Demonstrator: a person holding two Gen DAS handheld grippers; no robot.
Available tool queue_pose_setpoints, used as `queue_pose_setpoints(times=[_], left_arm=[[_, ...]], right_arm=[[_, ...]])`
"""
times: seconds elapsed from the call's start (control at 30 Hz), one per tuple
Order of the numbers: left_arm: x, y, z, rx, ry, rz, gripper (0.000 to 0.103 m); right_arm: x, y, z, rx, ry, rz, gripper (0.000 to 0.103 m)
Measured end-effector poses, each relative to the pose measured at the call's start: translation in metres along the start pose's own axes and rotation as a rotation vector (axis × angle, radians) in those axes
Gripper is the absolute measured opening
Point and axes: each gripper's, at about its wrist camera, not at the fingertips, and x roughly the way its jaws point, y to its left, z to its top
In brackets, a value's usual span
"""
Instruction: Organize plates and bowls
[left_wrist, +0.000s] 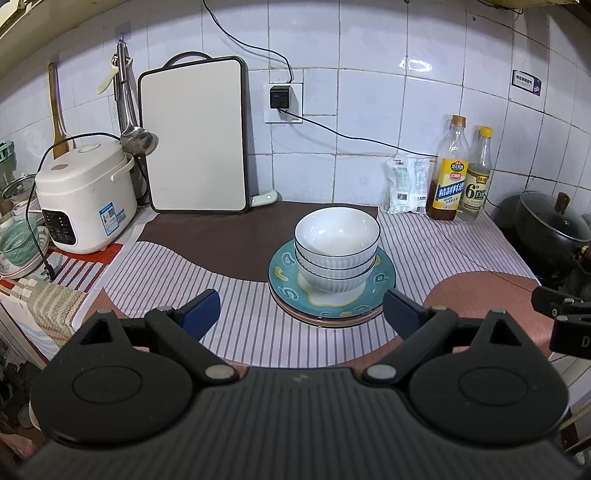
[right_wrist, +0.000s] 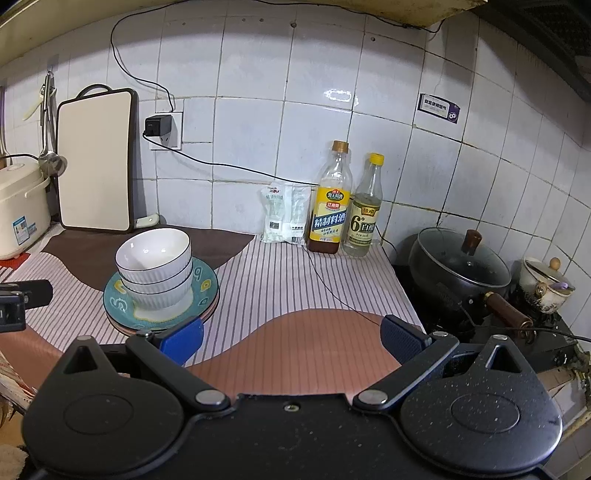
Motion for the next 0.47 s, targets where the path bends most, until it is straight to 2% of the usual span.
queue_pose_setpoints(times=[0.47], left_arm=[[-0.0010, 0.0000, -0.0008, 0.004, -0.008, 0.007, 0.098]], right_arm=[[0.0006, -0.0009, -0.0021, 0.002, 0.006, 0.012, 0.103]])
